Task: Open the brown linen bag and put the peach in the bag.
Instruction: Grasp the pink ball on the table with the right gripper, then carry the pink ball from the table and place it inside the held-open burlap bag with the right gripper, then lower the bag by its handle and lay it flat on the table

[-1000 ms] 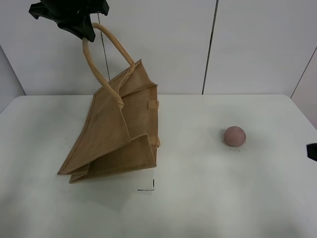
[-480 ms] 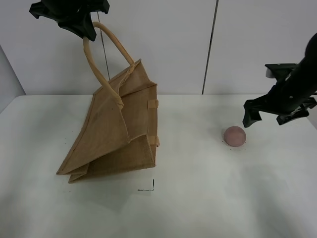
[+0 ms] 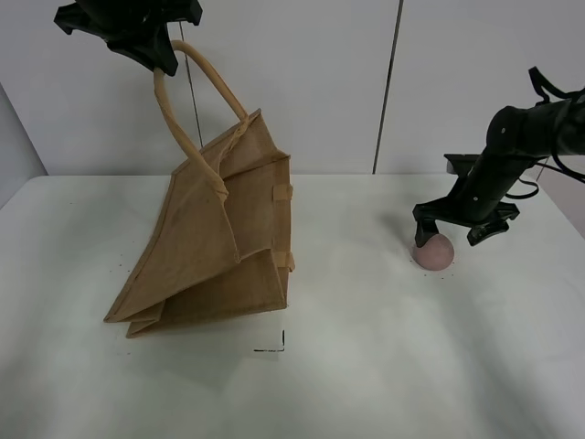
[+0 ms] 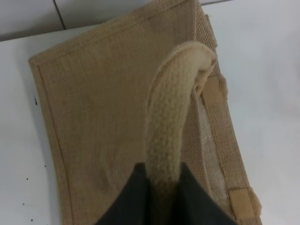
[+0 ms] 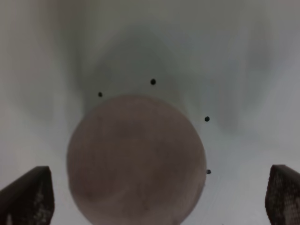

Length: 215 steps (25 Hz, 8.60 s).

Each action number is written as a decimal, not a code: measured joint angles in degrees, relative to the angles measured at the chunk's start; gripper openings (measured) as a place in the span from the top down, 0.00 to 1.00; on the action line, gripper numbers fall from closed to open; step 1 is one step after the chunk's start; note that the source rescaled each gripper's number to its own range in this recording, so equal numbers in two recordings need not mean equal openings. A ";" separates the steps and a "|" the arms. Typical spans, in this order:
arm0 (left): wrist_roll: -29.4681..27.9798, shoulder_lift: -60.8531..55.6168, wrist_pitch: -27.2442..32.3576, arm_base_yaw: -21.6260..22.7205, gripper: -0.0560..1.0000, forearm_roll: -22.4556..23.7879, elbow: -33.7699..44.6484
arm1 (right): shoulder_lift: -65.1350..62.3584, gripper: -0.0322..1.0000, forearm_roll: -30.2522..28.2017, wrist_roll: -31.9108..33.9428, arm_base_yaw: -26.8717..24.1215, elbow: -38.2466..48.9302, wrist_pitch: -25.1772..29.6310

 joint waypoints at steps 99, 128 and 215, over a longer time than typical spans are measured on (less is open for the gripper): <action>1.97 -1.74 -0.10 0.00 0.95 -3.25 0.33 | 8.39 0.00 23.27 -28.17 30.80 -22.81 -5.34; 2.02 -1.74 -0.10 0.00 0.95 -3.97 0.33 | 1.76 0.00 -4.68 -0.58 -0.58 -23.12 19.63; 6.66 23.27 -5.90 0.00 0.39 -12.12 5.13 | -121.44 0.00 -5.64 3.81 0.66 54.31 12.45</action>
